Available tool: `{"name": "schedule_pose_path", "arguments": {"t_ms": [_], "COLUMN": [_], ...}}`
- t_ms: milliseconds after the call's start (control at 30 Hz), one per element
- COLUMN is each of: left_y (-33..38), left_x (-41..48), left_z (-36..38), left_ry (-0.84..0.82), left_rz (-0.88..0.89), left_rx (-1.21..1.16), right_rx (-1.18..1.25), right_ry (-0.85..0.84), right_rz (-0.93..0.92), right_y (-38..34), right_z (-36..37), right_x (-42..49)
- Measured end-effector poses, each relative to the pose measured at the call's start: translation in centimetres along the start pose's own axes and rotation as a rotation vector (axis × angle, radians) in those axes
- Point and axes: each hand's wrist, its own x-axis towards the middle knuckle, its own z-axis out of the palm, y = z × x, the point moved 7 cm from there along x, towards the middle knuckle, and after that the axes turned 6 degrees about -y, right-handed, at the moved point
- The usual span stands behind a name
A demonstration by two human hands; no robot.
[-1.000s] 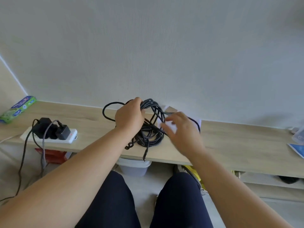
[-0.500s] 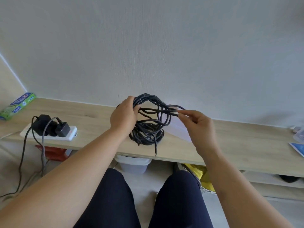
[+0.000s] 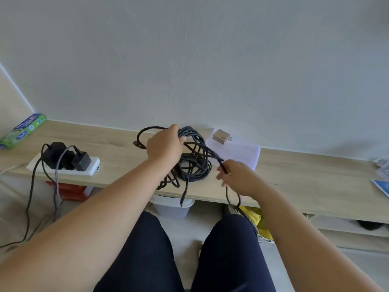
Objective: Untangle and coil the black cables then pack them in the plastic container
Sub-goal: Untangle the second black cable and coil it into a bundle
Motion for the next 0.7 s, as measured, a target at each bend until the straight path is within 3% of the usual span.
{"name": "schedule_pose_path", "arguments": {"t_ms": [100,167,267,467,633,700], "left_y": [1.1,0.7,-1.0,-6.2,-7.3,-7.4], "left_x": [-0.2,-0.3,-0.1,0.4,0.5,0.4], "left_z": [0.2,0.3,0.6,-0.2,0.2,0.2], "left_ry": [0.005,0.0,-0.013,0.097,0.057,0.064], "left_rz": [0.026,0.013,-0.047,-0.229,-0.232,-0.248], "left_rx": [0.031,0.023,-0.123,-0.292,-0.26,-0.308], "right_rx": [0.508,0.554,0.62,1.252,0.914,0.85], "right_ry": [0.139,0.334,0.423,0.567,0.389,0.412], "right_rz": [-0.049,-0.047,-0.115,-0.113,-0.011,0.019], "right_y": [-1.2,-1.0,-0.9,5.1,6.2,6.1], "right_z": [0.2,-1.2,-2.9,-5.7,-3.9,-3.4], "right_x": [-0.3,-0.8,-1.6,-2.9,-1.2,-0.6]}}
